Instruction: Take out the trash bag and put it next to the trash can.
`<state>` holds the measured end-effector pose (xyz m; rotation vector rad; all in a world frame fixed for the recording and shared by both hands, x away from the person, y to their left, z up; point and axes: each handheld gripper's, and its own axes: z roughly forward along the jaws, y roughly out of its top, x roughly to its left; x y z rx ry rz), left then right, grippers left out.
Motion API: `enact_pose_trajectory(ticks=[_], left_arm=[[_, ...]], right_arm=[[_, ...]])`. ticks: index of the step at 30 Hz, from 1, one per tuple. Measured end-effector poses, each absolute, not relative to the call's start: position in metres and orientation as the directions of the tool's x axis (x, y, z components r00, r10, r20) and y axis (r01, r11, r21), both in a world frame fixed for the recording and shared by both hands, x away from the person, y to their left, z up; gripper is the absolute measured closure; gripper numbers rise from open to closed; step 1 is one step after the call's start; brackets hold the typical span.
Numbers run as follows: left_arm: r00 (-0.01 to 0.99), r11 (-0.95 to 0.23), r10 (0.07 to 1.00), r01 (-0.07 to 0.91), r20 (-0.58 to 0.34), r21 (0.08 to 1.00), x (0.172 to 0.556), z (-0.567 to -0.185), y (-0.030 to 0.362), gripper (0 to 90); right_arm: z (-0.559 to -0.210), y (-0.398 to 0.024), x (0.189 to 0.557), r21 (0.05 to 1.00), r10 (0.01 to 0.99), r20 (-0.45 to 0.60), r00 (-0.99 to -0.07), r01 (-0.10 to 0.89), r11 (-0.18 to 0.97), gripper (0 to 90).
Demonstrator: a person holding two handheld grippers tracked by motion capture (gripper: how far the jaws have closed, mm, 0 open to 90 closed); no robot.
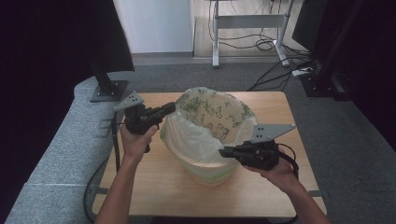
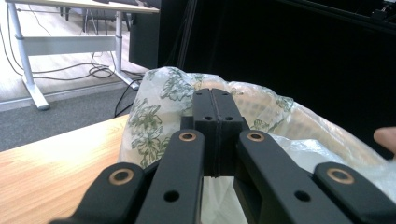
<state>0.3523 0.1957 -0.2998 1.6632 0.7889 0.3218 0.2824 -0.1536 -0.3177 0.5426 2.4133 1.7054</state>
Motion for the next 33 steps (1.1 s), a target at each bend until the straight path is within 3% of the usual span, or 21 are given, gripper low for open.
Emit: enact_pose_trajectory(ticks=[12, 24, 29, 33], left_arm=[[0.734, -0.055, 0.646, 0.319, -0.21, 0.946, 0.354, -0.3, 0.198, 90.0], [0.735, -0.05, 0.644, 0.32, -0.215, 0.946, 0.356, -0.301, 0.197, 90.0], [0.733, -0.044, 0.643, 0.322, -0.22, 0.946, 0.357, -0.303, 0.198, 90.0], [0.732, -0.039, 0.642, 0.329, -0.228, 0.943, 0.358, -0.305, 0.199, 90.0]], right_arm=[[-0.274, -0.152, 0.308, 0.969, 0.453, 0.106, -0.885, 0.193, 0.151, 88.8], [-0.272, -0.147, 0.333, 0.964, 0.484, 0.097, -0.869, 0.204, 0.172, 88.0], [-0.288, -0.157, 0.323, 0.958, 0.45, 0.03, -0.893, 0.154, 0.242, 61.2], [-0.292, -0.191, 0.315, 0.974, 0.459, 0.023, -0.888, 0.124, 0.19, 41.8]])
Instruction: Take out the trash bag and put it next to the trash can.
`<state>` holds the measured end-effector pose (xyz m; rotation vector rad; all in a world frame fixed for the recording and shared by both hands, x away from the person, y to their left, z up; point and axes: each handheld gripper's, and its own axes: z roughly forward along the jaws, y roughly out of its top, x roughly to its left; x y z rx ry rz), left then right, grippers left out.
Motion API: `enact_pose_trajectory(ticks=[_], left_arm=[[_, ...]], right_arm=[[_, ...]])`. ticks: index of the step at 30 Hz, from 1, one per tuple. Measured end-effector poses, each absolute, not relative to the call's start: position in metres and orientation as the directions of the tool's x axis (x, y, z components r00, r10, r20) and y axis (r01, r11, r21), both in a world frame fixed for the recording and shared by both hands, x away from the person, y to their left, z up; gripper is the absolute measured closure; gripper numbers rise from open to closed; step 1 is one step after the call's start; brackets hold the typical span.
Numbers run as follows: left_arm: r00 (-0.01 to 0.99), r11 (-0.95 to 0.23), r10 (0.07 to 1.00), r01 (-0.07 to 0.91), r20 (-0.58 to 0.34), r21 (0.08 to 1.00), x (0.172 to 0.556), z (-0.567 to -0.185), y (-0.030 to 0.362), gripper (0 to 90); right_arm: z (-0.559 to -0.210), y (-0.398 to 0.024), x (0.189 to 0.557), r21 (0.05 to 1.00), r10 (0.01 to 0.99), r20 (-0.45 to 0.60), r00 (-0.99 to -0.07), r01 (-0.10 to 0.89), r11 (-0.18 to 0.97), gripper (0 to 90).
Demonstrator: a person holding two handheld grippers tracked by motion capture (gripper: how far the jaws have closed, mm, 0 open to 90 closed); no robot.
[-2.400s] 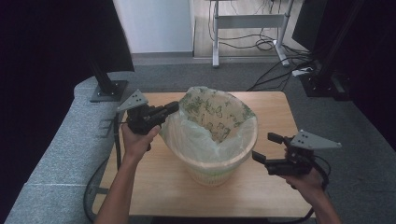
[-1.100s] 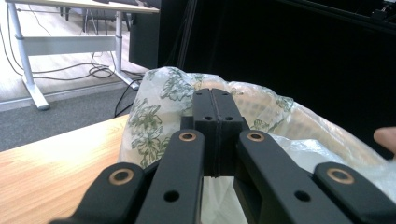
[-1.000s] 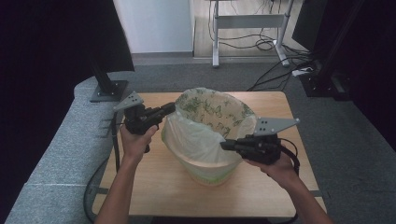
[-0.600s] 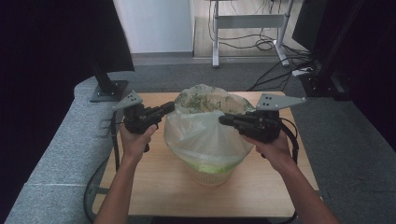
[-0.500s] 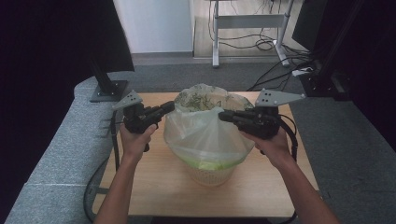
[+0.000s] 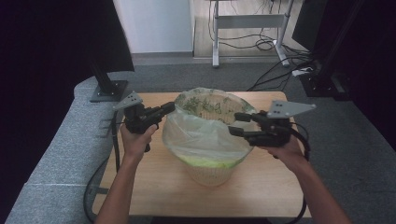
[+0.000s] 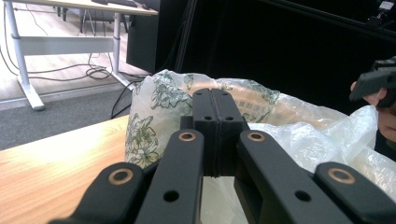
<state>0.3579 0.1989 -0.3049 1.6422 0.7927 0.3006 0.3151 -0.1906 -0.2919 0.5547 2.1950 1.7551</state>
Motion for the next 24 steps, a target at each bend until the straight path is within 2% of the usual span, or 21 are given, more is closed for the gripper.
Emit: enact_pose_trajectory(ticks=[3, 6, 12, 14, 15, 17, 20, 22, 24], left_arm=[[0.73, -0.037, 0.643, 0.331, -0.231, 0.943, 0.358, -0.306, 0.198, 90.0], [0.729, -0.037, 0.644, 0.333, -0.232, 0.942, 0.358, -0.307, 0.197, 90.0], [0.732, -0.041, 0.641, 0.333, -0.231, 0.942, 0.359, -0.307, 0.198, 90.0], [0.732, -0.038, 0.641, 0.33, -0.23, 0.943, 0.359, -0.307, 0.199, 90.0], [0.733, -0.038, 0.64, 0.329, -0.23, 0.944, 0.359, -0.307, 0.199, 90.0], [0.733, -0.038, 0.641, 0.327, -0.228, 0.944, 0.359, -0.307, 0.2, 90.0], [0.732, -0.036, 0.641, 0.328, -0.23, 0.944, 0.358, -0.308, 0.2, 90.0], [0.732, -0.035, 0.641, 0.328, -0.23, 0.944, 0.358, -0.307, 0.201, 90.0], [0.731, -0.032, 0.642, 0.325, -0.23, 0.945, 0.357, -0.307, 0.201, 90.0]], right_arm=[[-0.298, -0.212, 0.319, 0.97, 0.484, 0.023, -0.875, 0.137, 0.202, 29.6], [-0.308, -0.222, 0.328, 0.956, 0.509, -0.001, -0.861, 0.148, 0.252, 22.4], [-0.325, -0.228, 0.349, 0.936, 0.49, -0.021, -0.872, 0.155, 0.315, 20.5], [-0.328, -0.225, 0.353, 0.93, 0.515, -0.029, -0.857, 0.166, 0.329, 28.2], [-0.329, -0.224, 0.354, 0.929, 0.521, -0.036, -0.853, 0.164, 0.333, 35.0], [-0.33, -0.222, 0.354, 0.924, 0.555, -0.062, -0.83, 0.163, 0.347, 54.0], [-0.331, -0.22, 0.355, 0.921, 0.601, -0.053, -0.798, 0.193, 0.337, 73.6], [-0.33, -0.219, 0.356, 0.922, 0.612, -0.028, -0.79, 0.217, 0.321, 83.6], [-0.328, -0.217, 0.356, 0.921, 0.63, -0.035, -0.776, 0.219, 0.321, 89.4]])
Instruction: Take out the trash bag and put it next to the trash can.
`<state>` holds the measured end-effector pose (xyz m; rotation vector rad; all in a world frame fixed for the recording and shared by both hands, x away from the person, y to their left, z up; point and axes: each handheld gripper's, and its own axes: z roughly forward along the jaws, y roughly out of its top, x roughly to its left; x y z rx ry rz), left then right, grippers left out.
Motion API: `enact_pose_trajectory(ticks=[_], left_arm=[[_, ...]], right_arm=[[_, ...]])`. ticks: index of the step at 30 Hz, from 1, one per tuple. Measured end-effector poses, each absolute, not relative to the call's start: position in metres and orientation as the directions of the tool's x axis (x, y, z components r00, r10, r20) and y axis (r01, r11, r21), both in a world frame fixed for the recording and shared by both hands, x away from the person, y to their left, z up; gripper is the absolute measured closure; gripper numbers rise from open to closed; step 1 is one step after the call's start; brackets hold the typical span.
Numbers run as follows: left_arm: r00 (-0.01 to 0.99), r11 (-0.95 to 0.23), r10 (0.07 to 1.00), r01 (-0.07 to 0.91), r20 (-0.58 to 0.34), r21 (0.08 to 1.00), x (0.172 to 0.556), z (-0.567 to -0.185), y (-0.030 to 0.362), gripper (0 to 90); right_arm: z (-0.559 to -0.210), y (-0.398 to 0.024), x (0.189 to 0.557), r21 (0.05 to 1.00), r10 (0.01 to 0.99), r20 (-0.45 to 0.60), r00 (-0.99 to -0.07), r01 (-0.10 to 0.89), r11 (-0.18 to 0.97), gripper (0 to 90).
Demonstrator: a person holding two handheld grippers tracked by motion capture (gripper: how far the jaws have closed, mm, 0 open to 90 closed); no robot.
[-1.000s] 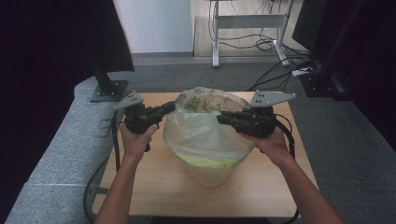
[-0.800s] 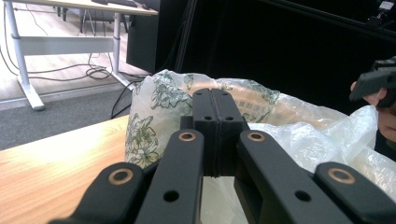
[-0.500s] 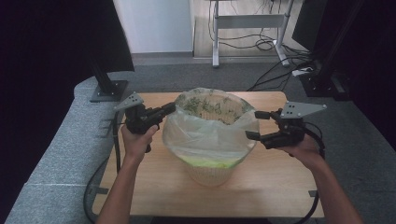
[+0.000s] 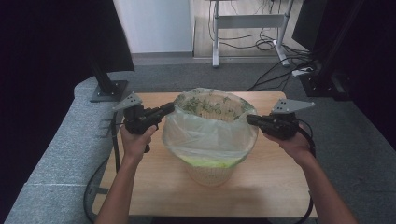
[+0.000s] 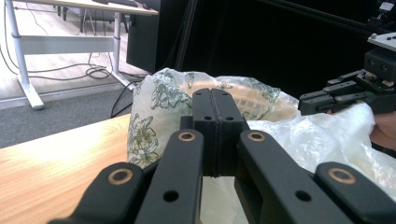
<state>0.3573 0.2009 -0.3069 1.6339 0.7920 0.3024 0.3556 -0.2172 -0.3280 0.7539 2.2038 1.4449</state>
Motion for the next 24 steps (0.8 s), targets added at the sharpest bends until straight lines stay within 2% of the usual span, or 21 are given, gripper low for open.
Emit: enact_pose_trajectory(ticks=[8, 9, 11, 12, 13, 17, 20, 21, 22, 24], left_arm=[[0.733, -0.028, 0.639, 0.324, -0.232, 0.946, 0.358, -0.305, 0.199, 90.0], [0.734, -0.029, 0.639, 0.324, -0.231, 0.946, 0.358, -0.305, 0.2, 90.0], [0.733, -0.028, 0.639, 0.324, -0.232, 0.945, 0.357, -0.306, 0.201, 90.0], [0.733, -0.028, 0.639, 0.324, -0.232, 0.945, 0.357, -0.306, 0.201, 90.0], [0.734, -0.029, 0.638, 0.324, -0.232, 0.946, 0.357, -0.307, 0.201, 90.0], [0.731, -0.022, 0.639, 0.329, -0.239, 0.944, 0.357, -0.308, 0.202, 90.0], [0.731, -0.024, 0.639, 0.329, -0.239, 0.944, 0.357, -0.309, 0.202, 90.0], [0.731, -0.024, 0.639, 0.329, -0.239, 0.944, 0.357, -0.309, 0.202, 90.0], [0.731, -0.024, 0.639, 0.328, -0.238, 0.944, 0.356, -0.309, 0.202, 90.0], [0.731, -0.024, 0.639, 0.328, -0.238, 0.944, 0.356, -0.308, 0.202, 90.0]], right_arm=[[-0.309, -0.208, 0.356, 0.944, 0.635, -0.014, -0.773, 0.199, 0.264, 89.6], [-0.305, -0.207, 0.355, 0.947, 0.608, -0.026, -0.793, 0.176, 0.27, 77.2], [-0.303, -0.207, 0.354, 0.953, 0.511, 0.035, -0.859, 0.182, 0.242, 48.4], [-0.303, -0.207, 0.354, 0.953, 0.511, 0.035, -0.859, 0.182, 0.242, 48.4], [-0.306, -0.205, 0.351, 0.954, 0.461, 0.052, -0.886, 0.181, 0.24, 38.9], [-0.308, -0.196, 0.347, 0.949, 0.408, 0.08, -0.909, 0.195, 0.249, 32.5], [-0.31, -0.187, 0.344, 0.941, 0.384, 0.081, -0.92, 0.198, 0.276, 32.5], [-0.31, -0.184, 0.343, 0.938, 0.376, 0.079, -0.923, 0.196, 0.286, 35.0], [-0.311, -0.18, 0.342, 0.934, 0.378, 0.071, -0.923, 0.194, 0.3, 42.9], [-0.312, -0.174, 0.341, 0.922, 0.371, 0.051, -0.927, 0.187, 0.339, 67.1]])
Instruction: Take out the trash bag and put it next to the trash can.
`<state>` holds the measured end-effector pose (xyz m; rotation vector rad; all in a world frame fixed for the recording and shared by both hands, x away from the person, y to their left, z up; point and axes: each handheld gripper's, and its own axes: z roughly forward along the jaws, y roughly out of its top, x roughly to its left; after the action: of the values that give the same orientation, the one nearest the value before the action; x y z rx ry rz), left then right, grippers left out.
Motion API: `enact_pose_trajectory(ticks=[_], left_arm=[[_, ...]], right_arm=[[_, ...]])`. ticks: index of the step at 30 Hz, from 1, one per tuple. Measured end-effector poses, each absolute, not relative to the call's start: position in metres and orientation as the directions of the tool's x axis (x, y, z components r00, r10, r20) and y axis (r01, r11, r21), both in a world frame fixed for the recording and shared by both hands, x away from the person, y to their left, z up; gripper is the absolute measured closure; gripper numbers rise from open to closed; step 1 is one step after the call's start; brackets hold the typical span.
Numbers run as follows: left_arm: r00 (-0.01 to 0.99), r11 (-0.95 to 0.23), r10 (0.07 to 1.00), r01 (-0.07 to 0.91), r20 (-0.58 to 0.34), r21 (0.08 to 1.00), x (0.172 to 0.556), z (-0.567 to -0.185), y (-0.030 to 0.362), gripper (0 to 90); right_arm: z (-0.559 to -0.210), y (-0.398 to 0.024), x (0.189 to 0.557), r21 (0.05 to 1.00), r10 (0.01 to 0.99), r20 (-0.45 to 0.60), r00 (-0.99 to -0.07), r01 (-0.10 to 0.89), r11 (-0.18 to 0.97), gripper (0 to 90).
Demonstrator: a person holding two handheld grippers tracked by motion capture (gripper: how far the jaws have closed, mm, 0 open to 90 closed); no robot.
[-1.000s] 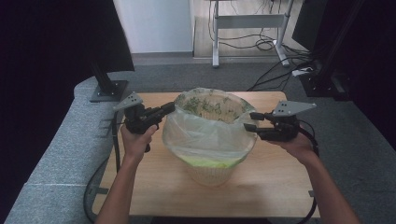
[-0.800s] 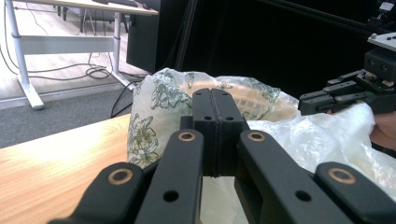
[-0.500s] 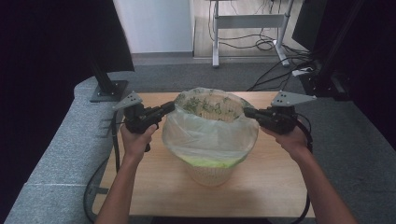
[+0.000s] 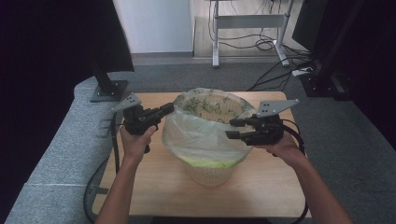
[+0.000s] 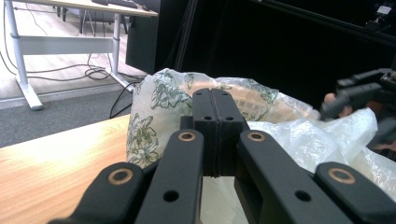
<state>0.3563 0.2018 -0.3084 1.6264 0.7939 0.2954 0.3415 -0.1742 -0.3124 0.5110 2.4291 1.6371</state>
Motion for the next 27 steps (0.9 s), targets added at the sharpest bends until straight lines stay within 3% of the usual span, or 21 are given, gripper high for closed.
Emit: enact_pose_trajectory(ticks=[2, 3, 10, 17, 21, 24, 27], left_arm=[[0.732, -0.025, 0.639, 0.326, -0.236, 0.945, 0.356, -0.308, 0.202, 90.0], [0.732, -0.025, 0.64, 0.325, -0.234, 0.945, 0.357, -0.308, 0.201, 90.0], [0.736, -0.019, 0.635, 0.319, -0.235, 0.947, 0.357, -0.305, 0.197, 90.0], [0.745, -0.017, 0.628, 0.301, -0.224, 0.953, 0.353, -0.3, 0.193, 90.0], [0.746, -0.014, 0.627, 0.298, -0.224, 0.954, 0.352, -0.298, 0.194, 90.0], [0.746, -0.012, 0.626, 0.299, -0.226, 0.954, 0.351, -0.299, 0.196, 90.0], [0.743, -0.01, 0.628, 0.303, -0.23, 0.953, 0.352, -0.301, 0.197, 90.0]], right_arm=[[-0.313, -0.169, 0.342, 0.912, 0.388, 0.027, -0.921, 0.182, 0.368, 87.0], [-0.312, -0.168, 0.342, 0.912, 0.405, 0.02, -0.914, 0.183, 0.368, 89.4], [-0.284, -0.158, 0.341, 0.962, 0.554, -0.078, -0.829, 0.083, 0.259, 89.5], [-0.277, -0.145, 0.341, 0.968, 0.561, -0.101, -0.822, 0.049, 0.246, 88.6], [-0.287, -0.148, 0.344, 0.96, 0.534, -0.079, -0.842, 0.08, 0.268, 76.2], [-0.291, -0.166, 0.343, 0.966, 0.533, -0.056, -0.845, 0.089, 0.241, 58.8], [-0.295, -0.193, 0.344, 0.975, 0.587, -0.03, -0.809, 0.106, 0.196, 47.8]])
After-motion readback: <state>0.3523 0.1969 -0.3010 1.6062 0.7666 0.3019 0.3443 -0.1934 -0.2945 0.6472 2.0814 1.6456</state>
